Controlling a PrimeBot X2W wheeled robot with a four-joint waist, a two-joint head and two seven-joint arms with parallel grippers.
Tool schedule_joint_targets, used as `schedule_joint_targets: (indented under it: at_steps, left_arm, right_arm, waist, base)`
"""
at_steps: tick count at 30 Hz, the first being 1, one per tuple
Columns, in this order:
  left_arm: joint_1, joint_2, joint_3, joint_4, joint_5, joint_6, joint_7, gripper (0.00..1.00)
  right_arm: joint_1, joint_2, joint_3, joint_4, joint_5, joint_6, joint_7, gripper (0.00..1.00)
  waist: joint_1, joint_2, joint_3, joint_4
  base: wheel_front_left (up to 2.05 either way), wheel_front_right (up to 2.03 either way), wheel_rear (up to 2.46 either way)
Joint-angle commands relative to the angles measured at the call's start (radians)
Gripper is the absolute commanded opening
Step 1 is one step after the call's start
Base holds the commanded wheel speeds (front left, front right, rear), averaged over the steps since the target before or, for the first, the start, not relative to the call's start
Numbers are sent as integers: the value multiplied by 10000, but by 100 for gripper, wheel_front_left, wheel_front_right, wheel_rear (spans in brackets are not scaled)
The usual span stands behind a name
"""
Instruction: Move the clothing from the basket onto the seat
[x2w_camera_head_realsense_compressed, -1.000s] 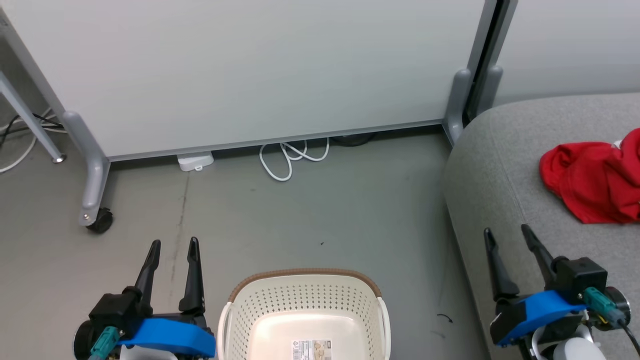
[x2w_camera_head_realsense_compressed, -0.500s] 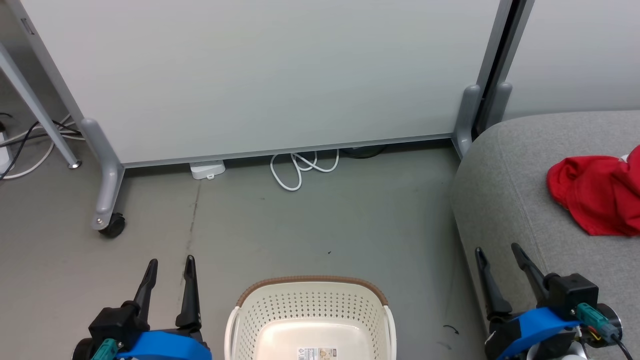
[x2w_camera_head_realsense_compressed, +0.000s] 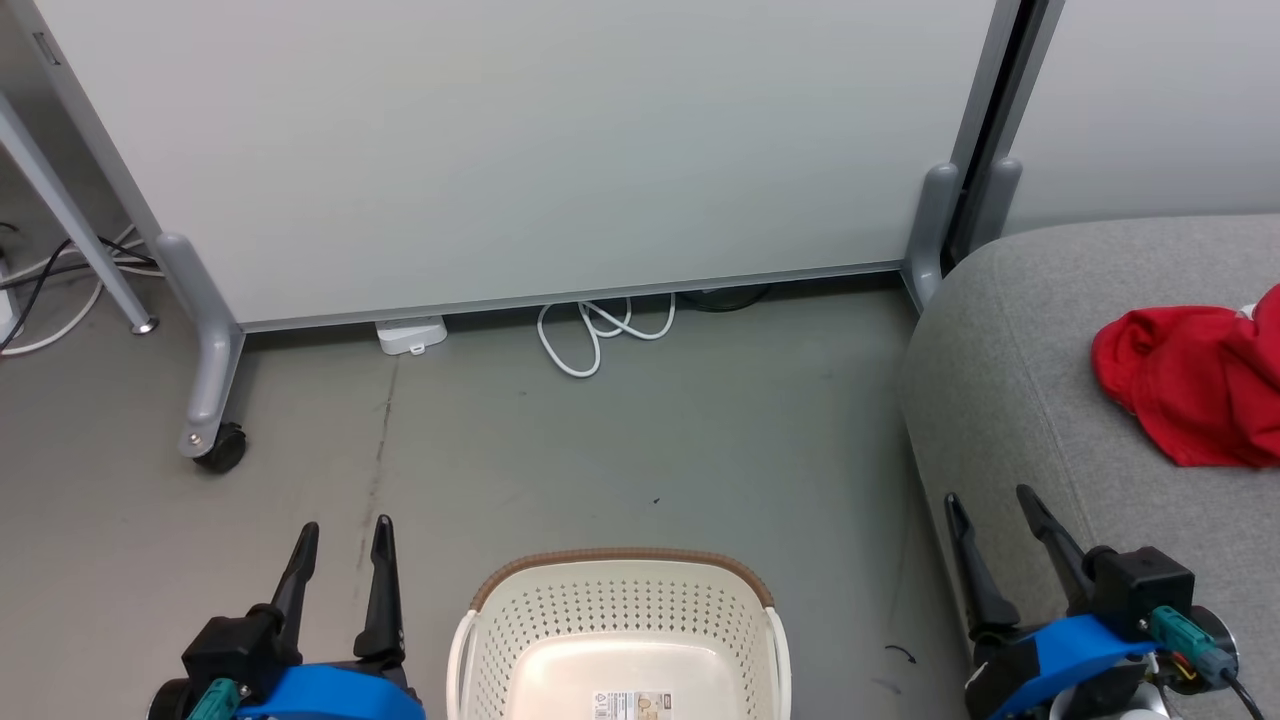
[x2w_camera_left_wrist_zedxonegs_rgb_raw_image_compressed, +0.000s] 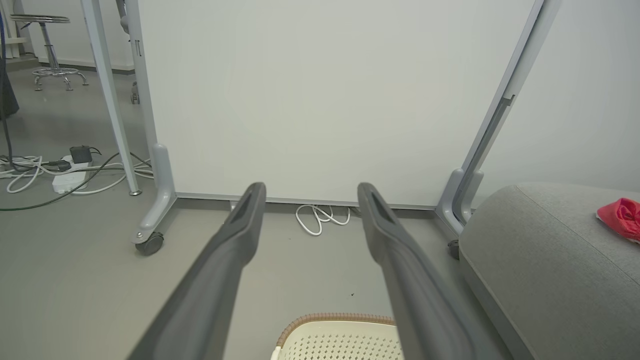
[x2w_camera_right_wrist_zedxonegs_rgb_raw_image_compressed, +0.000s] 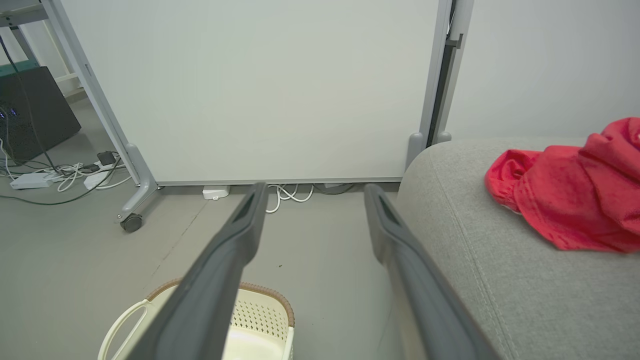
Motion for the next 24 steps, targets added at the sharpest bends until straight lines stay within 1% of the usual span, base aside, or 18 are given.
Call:
schedule_joint_targets:
  at_steps: [1,3,4,9,24]
  left_arm:
    - [-16,52,3,25,0,-10,-48,100]
    - [-20,48,-32,45,-59,-10,-48,100]
    - [0,7,-34,42,-53,0,0,0]
    - [278,-111,-31,471,-224,0,109,0]
    - [34,-136,289,160,-2899,-3,839,0]
  right_arm:
    - [136,7,14,-54,42,5,-64,100]
    - [140,7,20,-54,37,5,-79,100]
    - [0,0,20,0,12,0,-11,0]
    - [104,19,-5,491,201,0,72,0]
    - [-36,15,-198,382,3161,0,526,0]
  waist:
    - [0,-1,4,3]
    - [0,-1,8,6]
    - [0,-1,8,5]
    - [0,-1,10,2]
    - [0,-1,12,-33]
  base:
    - [0,0,0]
    - [0,0,0]
    - [0,0,0]
    - [0,0,0]
    - [0,0,0]
